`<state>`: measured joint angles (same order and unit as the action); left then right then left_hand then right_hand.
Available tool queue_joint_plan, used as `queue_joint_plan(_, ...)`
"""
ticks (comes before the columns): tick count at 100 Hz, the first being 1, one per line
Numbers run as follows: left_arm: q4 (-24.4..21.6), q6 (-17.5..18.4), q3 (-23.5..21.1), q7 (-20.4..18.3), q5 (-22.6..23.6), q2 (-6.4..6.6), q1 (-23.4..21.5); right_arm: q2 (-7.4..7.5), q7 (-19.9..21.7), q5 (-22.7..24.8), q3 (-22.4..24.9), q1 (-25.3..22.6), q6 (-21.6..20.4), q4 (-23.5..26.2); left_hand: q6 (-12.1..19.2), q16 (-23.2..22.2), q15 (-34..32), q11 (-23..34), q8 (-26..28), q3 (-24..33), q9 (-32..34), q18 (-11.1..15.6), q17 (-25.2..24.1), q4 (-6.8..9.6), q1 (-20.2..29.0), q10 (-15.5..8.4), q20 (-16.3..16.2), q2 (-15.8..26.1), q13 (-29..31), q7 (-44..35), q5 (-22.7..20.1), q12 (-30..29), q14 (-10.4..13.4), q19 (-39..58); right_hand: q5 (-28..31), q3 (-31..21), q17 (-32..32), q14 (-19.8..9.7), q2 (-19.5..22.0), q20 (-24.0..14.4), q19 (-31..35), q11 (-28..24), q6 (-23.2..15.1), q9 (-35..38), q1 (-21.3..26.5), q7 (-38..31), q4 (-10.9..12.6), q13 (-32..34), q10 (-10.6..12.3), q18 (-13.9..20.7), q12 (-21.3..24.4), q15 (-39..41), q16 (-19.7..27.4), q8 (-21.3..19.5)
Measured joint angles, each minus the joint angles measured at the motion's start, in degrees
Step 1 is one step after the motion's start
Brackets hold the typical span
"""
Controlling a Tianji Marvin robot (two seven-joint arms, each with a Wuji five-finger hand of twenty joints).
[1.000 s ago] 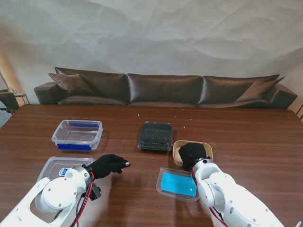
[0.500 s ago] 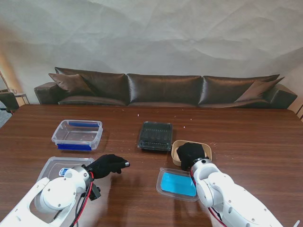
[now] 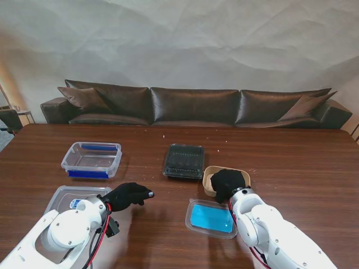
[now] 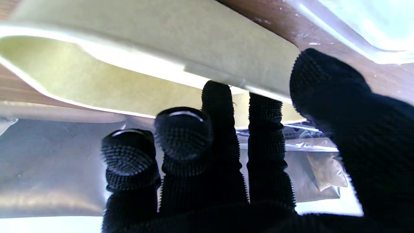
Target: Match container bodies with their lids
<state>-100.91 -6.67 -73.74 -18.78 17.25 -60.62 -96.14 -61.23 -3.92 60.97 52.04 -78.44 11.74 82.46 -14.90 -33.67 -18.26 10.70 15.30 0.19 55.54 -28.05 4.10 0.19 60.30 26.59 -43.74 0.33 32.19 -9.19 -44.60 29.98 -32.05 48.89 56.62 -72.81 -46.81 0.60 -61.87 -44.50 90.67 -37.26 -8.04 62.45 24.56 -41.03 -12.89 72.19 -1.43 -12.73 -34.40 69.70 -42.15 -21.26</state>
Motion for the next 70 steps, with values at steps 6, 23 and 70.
queue_joint_plan(6,0.1,0.1,0.0,-0.1,0.0,0.01,0.1,0.03,-0.1,0.4,1.0,-0.7,-0.4,0.6,0.0,0.0,0.0,0.0,0.0,0.0,0.0,0.0,0.0,0.00,0.0,0.0,0.0,0.0,0.0,0.0,0.0,0.0,0.0,0.0,0.0,0.1,0.0,0.0,0.0,0.0,0.0,0.0,0.6,-1.3,-0.8,2.1,1.2,-0.7,-0.1,0.0,0.2,-0.3,0.0,-2.2)
queue_joint_plan(23,0.0,0.4,0.2,-0.6,0.2,0.11,0.5,0.17,0.5,0.8,4.6,-3.3,-2.0,4.2,0.0,0.0,0.0,0.0,0.0,0.0,0.0,0.0,0.0,0.00,0.0,0.0,0.0,0.0,0.0,0.0,0.0,0.0,0.0,0.0,-4.2,3.0,0.8,1.1,3.7,0.0,-2.5,1.0,1.7,-4.3,-4.9,5.6,1.2,-4.2,-0.6,-0.1,1.5,-3.2,0.1,-2.5)
queue_joint_plan(70,-0.6,1.4,3.1,-1.8,-0.2,0.59,1.9,-0.43,0.4,-0.2,18.0,-18.0,-2.8,19.6,-1.3,-16.0,-22.6,7.2,0.0,0.0,0.2,-0.5,2.1,0.00,0.0,0.1,-12.1,0.0,0.7,0.0,0.0,15.8,-0.9,20.6,-12.4,6.1,0.9,3.6,25.2,-0.2,-4.9,-6.3,4.6,-9.4,-6.6,8.5,6.4,-7.5,-2.1,-0.1,-1.6,-4.5,0.4,-1.4)
